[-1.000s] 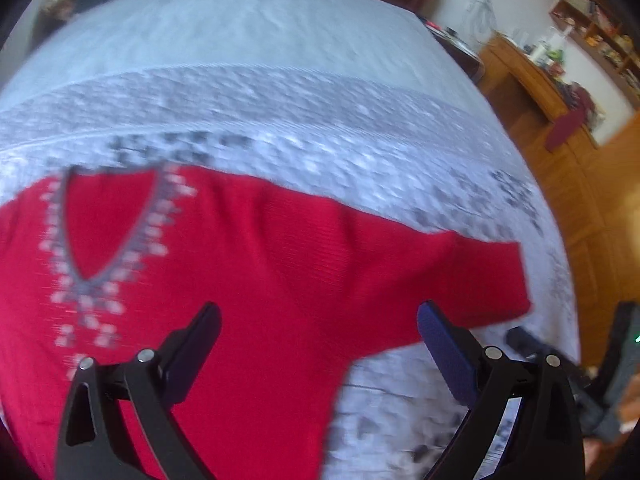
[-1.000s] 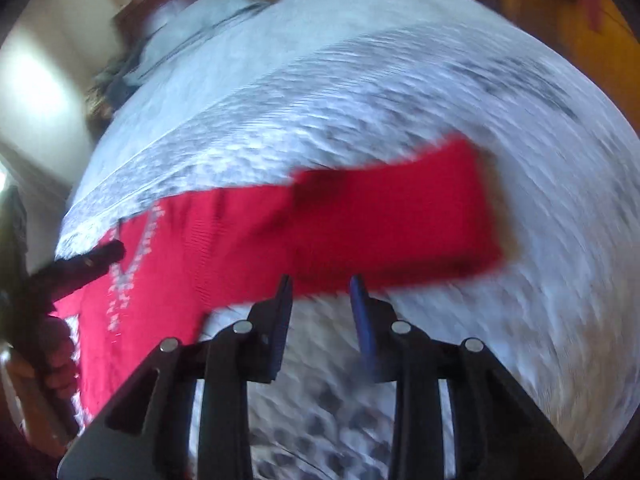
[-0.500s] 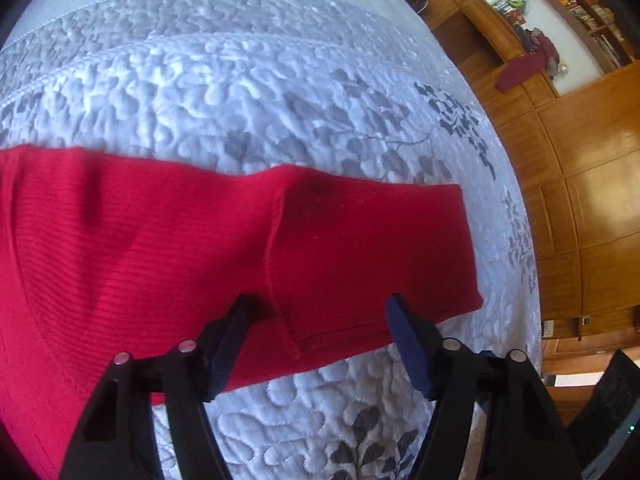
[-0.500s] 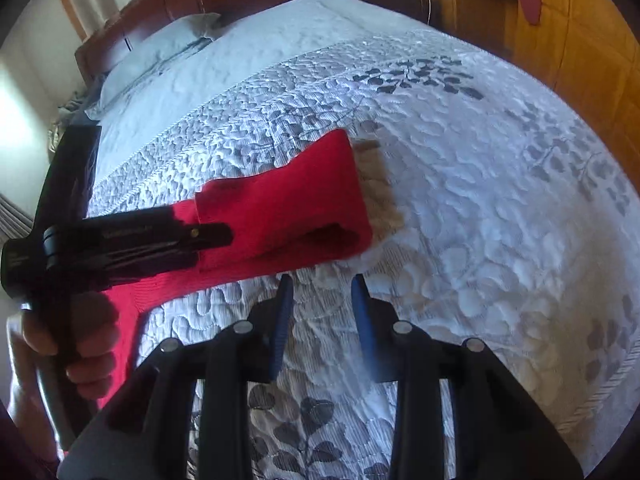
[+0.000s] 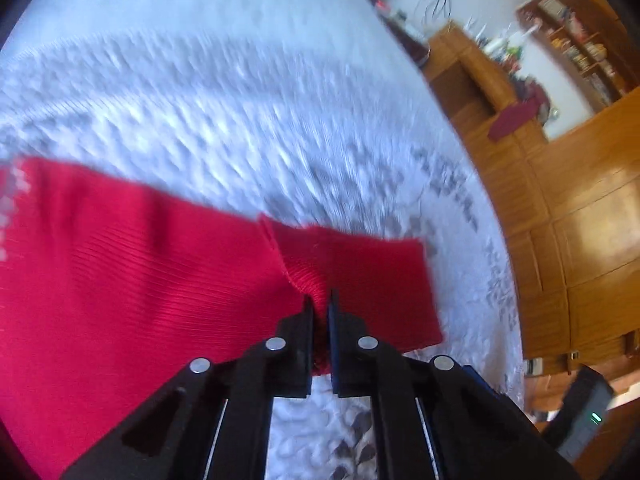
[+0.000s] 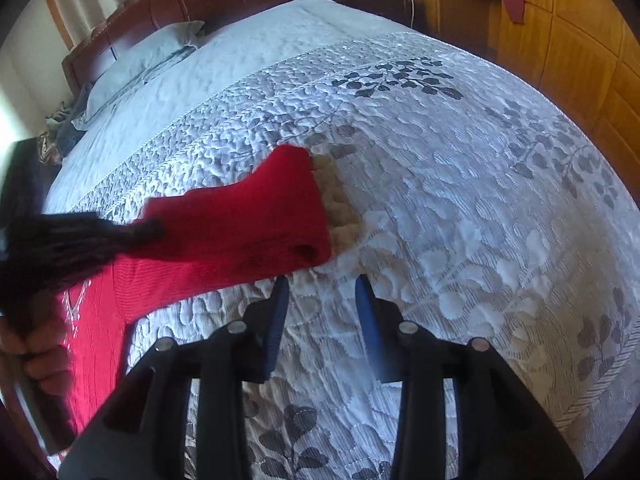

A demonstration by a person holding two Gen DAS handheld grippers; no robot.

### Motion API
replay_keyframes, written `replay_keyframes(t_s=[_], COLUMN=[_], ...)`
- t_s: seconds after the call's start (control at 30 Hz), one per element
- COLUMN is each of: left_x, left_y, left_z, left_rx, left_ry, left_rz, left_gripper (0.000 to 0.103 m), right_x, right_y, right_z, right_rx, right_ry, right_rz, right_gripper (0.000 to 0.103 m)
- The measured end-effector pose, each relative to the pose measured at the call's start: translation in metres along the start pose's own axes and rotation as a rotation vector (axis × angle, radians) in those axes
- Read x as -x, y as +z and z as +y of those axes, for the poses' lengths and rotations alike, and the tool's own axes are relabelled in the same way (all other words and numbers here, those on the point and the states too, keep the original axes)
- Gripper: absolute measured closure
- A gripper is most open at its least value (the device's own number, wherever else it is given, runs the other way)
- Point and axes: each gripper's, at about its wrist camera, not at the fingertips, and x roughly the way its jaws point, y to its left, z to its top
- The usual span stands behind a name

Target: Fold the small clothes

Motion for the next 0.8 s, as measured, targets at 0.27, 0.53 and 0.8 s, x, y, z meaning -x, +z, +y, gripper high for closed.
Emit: replay_keyframes(t_s=[0.27,0.53,0.8], left_x=[0.149,0.234,0.21], left_y=[0.024,0.019,-0.006], left_z=[0.112,0.248,0.356], left_rx=[0.06,0.184,0.326], left_ry=[0.173,0.425,0.478], left_rz=[-0.23,-0.312,-0.181], left_gripper=[0.097,0.097,0.092], right_x=[-0.011,-0.021,-0.035], right_y=[-0.008,-0.027,-0.027], right_z=[0.036,0.097,0.174], right_rx=[0.099,0.237,0.328], right_ry=[-0.012,0.054,0.131], right_rz=[0.022,0.077,0.17], right_gripper=[0.067,0.067,0.051])
